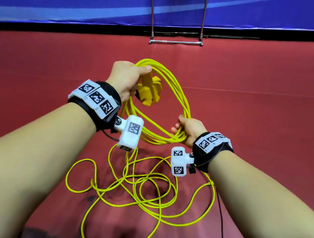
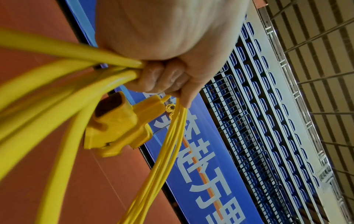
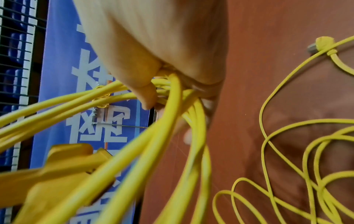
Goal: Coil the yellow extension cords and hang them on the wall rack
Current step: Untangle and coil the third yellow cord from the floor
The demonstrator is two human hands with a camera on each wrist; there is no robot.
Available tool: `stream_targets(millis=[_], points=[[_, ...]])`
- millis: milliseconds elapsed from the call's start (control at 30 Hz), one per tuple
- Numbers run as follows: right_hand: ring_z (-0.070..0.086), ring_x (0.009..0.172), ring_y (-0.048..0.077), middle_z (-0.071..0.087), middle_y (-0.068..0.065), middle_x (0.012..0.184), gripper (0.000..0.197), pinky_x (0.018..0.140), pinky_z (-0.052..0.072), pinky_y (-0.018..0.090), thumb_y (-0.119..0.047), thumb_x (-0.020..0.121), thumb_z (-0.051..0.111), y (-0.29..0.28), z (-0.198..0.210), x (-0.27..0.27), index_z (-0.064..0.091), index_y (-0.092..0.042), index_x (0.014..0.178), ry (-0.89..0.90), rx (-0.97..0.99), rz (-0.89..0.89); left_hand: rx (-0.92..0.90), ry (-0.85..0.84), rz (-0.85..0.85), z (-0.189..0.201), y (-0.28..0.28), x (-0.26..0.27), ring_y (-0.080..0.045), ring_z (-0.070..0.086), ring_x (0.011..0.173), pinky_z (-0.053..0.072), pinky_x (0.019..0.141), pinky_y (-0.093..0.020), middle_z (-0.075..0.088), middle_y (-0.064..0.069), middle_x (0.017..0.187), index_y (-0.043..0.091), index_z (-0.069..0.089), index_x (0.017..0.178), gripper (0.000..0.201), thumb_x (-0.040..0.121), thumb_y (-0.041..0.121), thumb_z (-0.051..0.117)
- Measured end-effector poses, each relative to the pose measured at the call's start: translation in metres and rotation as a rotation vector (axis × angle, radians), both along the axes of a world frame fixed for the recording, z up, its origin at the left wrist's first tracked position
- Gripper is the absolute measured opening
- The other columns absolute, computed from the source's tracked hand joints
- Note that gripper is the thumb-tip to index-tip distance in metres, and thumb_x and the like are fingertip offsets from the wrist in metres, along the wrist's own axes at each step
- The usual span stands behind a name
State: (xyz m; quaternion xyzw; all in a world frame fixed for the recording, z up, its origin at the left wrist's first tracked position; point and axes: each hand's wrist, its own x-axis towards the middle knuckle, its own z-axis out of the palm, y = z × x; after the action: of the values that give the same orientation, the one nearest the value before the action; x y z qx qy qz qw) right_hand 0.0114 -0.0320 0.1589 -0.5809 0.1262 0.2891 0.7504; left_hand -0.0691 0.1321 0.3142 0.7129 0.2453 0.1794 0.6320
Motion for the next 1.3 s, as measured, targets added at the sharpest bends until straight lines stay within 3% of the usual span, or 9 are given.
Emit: stream_targets(millis=[133,367,433,567,667,800,867,1100,1300], points=[[0.042,0.042,0.02,0.044,0.005,0.053,0.032,0.044,0.038,0.027,-0.034,0.089,0.067,0.005,-0.015,0.009,0.058,-0.015,0.066,-0.28,-0.235,-0.175,-0.067,0.074,-0.018,-0.005,0.004,0.009,-0.006,0.022,0.03,0.022,0.037,-0.014,0.029,0.013,0.035,0.022,0.045,0.068,0.034,0.087,0.027,0.072],[0.044,0.032,0.02,0.042,0.008,0.05,0.04,0.036,0.037,0.022,-0.038,0.08,0.078,-0.003,-0.026,0.015,0.054,-0.009,0.066,-0.224,-0.27,-0.135,-0.183,0.156,-0.09,-0.016,0.003,0.024,-0.006,0.019,0.03,0.018,0.037,-0.013,0.027,0.009,0.038,0.019,0.045,0.068,0.032,0.092,0.021,0.067],[0.055,0.046,0.02,0.052,0.009,0.066,0.034,0.044,0.048,0.027,-0.037,0.081,0.077,0.0,-0.029,0.018,0.059,-0.008,0.088,-0.266,-0.236,-0.075,-0.216,0.163,-0.071,-0.02,0.008,0.029,-0.006,0.019,0.03,0.016,0.036,-0.013,0.026,0.009,0.04,0.02,0.042,0.067,0.035,0.093,0.021,0.065],[0.058,0.112,0.024,0.057,0.004,0.126,0.082,0.099,0.048,0.042,-0.062,0.073,0.07,0.0,-0.023,0.018,0.043,-0.018,0.137,-0.394,-0.467,0.031,-0.311,0.144,-0.011,-0.03,0.012,0.039,-0.007,0.02,0.03,0.018,0.036,-0.011,0.025,0.008,0.041,0.022,0.04,0.07,0.034,0.094,0.022,0.062],[0.056,0.114,0.022,0.056,0.005,0.125,0.06,0.095,0.045,0.034,-0.049,0.08,0.069,-0.003,-0.017,0.013,0.052,-0.019,0.129,-0.538,-0.549,0.008,-0.352,0.117,0.048,-0.037,0.013,0.045,-0.009,0.021,0.031,0.021,0.038,-0.013,0.026,0.007,0.042,0.022,0.039,0.072,0.032,0.094,0.023,0.063],[0.062,0.062,0.024,0.062,0.0,0.061,0.016,0.067,0.053,0.04,-0.029,0.074,0.07,0.002,-0.011,-0.002,0.058,-0.02,0.07,-0.587,-0.449,0.136,-0.4,0.073,0.132,-0.043,0.017,0.048,-0.01,0.027,0.031,0.026,0.04,-0.014,0.031,0.005,0.053,0.021,0.043,0.075,0.027,0.097,0.025,0.059],[0.057,0.051,0.021,0.058,-0.001,0.051,0.017,0.057,0.049,0.032,-0.017,0.082,0.07,0.007,-0.008,-0.015,0.06,-0.014,0.069,-0.568,-0.376,0.33,-0.448,0.032,0.162,-0.043,0.021,0.048,-0.01,0.028,0.032,0.027,0.041,-0.014,0.031,0.004,0.055,0.021,0.043,0.075,0.027,0.099,0.025,0.055],[0.056,0.106,0.012,0.063,0.006,0.122,0.045,0.093,0.042,0.025,-0.025,0.088,0.072,0.042,-0.02,-0.044,0.057,-0.009,0.128,-0.815,-0.385,0.802,-0.668,-0.137,0.249,-0.038,0.022,0.05,-0.011,0.031,0.032,0.03,0.039,-0.017,0.033,0.004,0.052,0.017,0.039,0.074,0.034,0.101,0.033,0.052],[0.049,0.088,0.013,0.06,0.007,0.094,0.015,0.089,0.045,0.037,-0.015,0.091,0.065,0.054,-0.025,-0.049,0.06,-0.003,0.101,-0.837,-0.344,0.803,-0.649,-0.21,0.302,-0.034,0.024,0.051,-0.011,0.032,0.032,0.029,0.04,-0.018,0.032,0.003,0.05,0.012,0.042,0.092,0.023,0.101,0.032,0.051]])
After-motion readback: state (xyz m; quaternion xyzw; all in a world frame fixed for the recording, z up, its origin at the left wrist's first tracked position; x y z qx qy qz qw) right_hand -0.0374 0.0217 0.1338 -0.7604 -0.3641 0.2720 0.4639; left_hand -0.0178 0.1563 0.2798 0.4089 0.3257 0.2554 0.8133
